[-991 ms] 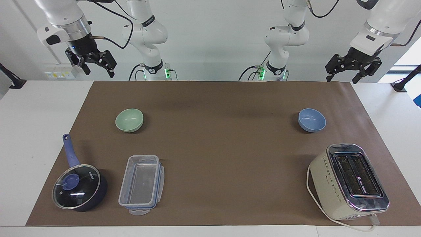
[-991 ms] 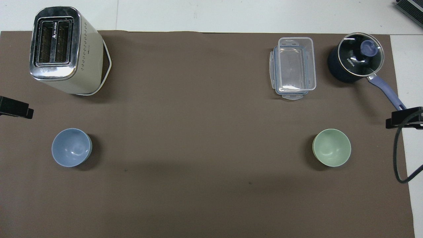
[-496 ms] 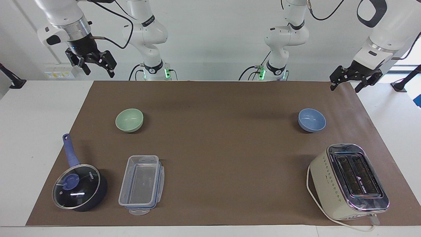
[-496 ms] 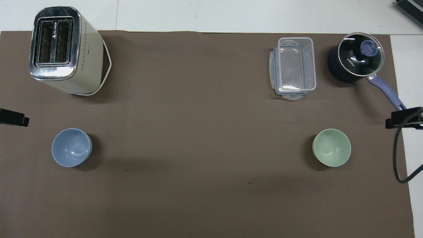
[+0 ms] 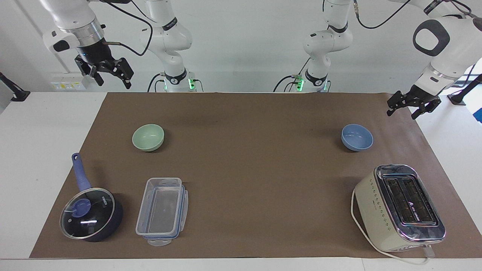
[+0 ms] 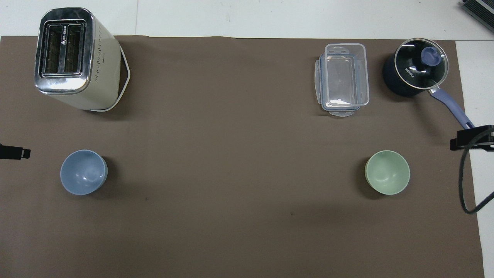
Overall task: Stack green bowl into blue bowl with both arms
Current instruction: 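Reach the left gripper to the rim of the light blue bowl, then grip the blue bowl rim and drag it toward the table center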
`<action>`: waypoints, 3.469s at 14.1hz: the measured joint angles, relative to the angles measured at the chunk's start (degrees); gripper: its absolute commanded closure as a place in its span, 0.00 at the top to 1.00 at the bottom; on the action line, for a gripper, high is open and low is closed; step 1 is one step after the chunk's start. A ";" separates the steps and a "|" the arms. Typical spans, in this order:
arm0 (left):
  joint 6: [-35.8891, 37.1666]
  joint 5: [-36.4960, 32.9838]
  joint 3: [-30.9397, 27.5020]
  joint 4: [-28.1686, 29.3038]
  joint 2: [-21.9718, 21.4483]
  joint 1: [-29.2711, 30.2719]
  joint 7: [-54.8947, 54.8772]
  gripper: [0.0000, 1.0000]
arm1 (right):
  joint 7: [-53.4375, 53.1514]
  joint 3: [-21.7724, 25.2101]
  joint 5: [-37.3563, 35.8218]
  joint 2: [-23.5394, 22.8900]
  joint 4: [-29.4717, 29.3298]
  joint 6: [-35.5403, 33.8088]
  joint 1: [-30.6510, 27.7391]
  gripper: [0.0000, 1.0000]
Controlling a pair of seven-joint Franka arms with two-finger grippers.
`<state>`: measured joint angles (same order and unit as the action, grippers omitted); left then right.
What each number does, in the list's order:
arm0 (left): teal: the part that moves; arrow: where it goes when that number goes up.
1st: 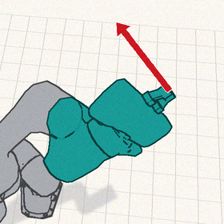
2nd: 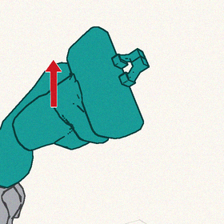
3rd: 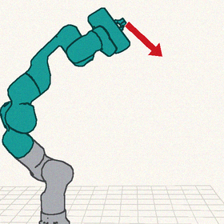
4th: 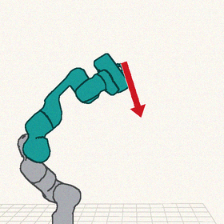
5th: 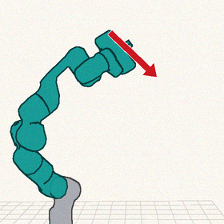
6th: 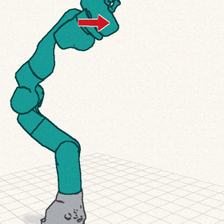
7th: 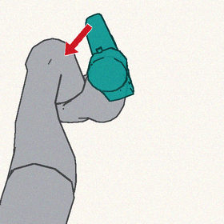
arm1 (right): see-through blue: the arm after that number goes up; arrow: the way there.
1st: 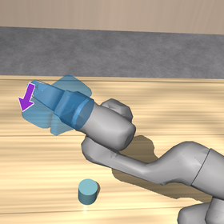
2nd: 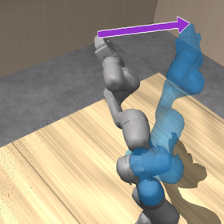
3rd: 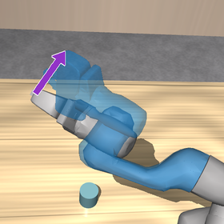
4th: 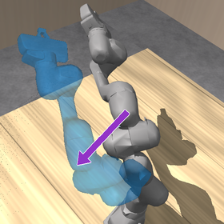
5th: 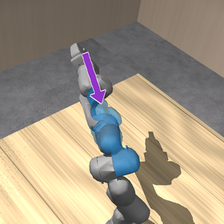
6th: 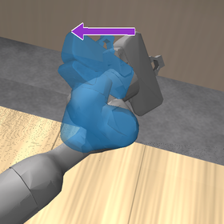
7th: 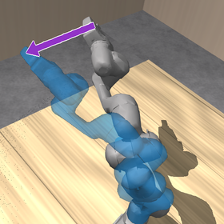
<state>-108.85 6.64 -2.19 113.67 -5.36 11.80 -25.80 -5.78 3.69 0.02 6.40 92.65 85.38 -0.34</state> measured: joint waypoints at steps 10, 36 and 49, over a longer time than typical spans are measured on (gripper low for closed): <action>-12.52 1.99 0.10 11.51 5.38 0.55 -5.68 1.00 | 0.00 0.00 0.00 0.00 0.01 0.00 0.00 1.00; -11.98 5.99 1.95 14.56 0.15 -4.29 -1.68 0.00 | 0.00 0.00 0.00 0.00 0.02 0.00 0.00 1.00; -24.59 5.72 2.91 13.69 4.71 -43.46 44.51 0.00 | 0.00 0.00 0.00 0.00 0.06 0.00 0.00 1.00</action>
<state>-133.44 12.36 0.72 127.36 -0.66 -31.66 18.71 -5.78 3.69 0.02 6.40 92.71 85.38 -0.34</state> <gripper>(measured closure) 0.960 0.000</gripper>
